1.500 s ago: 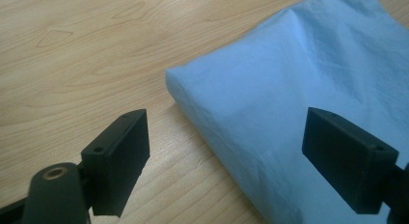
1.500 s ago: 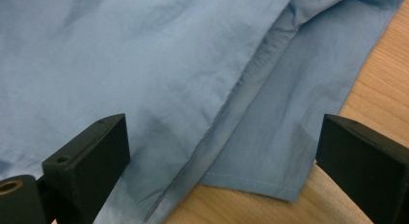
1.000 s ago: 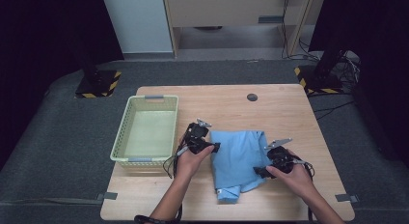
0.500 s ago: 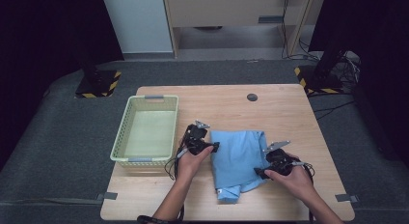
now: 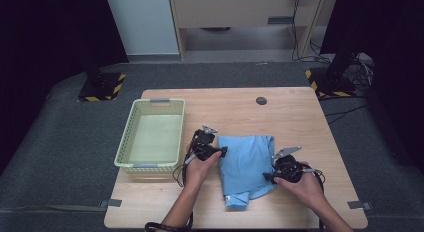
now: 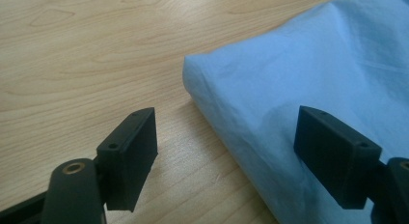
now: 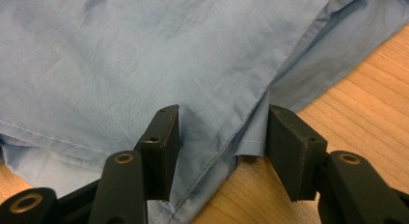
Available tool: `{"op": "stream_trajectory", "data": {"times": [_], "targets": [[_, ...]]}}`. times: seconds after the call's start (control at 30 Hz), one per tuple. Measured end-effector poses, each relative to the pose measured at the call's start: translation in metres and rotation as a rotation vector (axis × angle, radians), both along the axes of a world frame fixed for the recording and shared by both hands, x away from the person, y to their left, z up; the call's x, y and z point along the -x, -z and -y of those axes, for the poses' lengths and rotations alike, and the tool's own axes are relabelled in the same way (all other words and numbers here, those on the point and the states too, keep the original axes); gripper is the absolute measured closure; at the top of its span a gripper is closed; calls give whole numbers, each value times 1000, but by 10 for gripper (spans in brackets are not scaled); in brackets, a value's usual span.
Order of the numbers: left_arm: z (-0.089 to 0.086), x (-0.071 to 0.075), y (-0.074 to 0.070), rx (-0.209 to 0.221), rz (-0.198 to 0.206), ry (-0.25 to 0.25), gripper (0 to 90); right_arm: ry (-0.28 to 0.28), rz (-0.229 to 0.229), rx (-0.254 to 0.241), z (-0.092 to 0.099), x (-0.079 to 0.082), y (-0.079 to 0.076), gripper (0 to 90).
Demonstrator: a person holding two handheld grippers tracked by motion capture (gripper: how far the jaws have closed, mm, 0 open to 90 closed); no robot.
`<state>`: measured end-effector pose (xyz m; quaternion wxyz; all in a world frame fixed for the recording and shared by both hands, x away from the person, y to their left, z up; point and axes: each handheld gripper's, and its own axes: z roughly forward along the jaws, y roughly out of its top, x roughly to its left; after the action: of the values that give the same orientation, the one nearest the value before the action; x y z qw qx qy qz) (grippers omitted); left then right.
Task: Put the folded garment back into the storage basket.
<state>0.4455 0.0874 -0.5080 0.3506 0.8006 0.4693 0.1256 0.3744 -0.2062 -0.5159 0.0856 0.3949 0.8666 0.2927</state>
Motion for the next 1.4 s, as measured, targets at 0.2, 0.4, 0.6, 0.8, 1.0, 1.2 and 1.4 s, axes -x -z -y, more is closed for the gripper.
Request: {"op": "stream_trajectory", "data": {"times": [0.2,0.4,0.6,0.8,1.0,1.2,1.4], "targets": [[1,-11,9,23,-10,-2,240,-5,-2,6,-1,0,-1,501],[2,-21,7,51,-4,38,320,-5,-14,7,-1,-2,-1,527],[4,-29,15,63,-41,61,415,-11,-12,-3,-1,-3,-1,570],[6,-29,17,59,-27,82,500,-42,-13,-8,-4,-4,-1,630],[9,-24,20,44,21,98,580,-52,-14,-18,-7,-5,-1,704],[13,-20,22,41,38,93,649,-38,-17,-40,-8,-6,0,779],[15,-18,22,37,46,83,687,-25,-8,-47,-10,-5,0,837]]}}
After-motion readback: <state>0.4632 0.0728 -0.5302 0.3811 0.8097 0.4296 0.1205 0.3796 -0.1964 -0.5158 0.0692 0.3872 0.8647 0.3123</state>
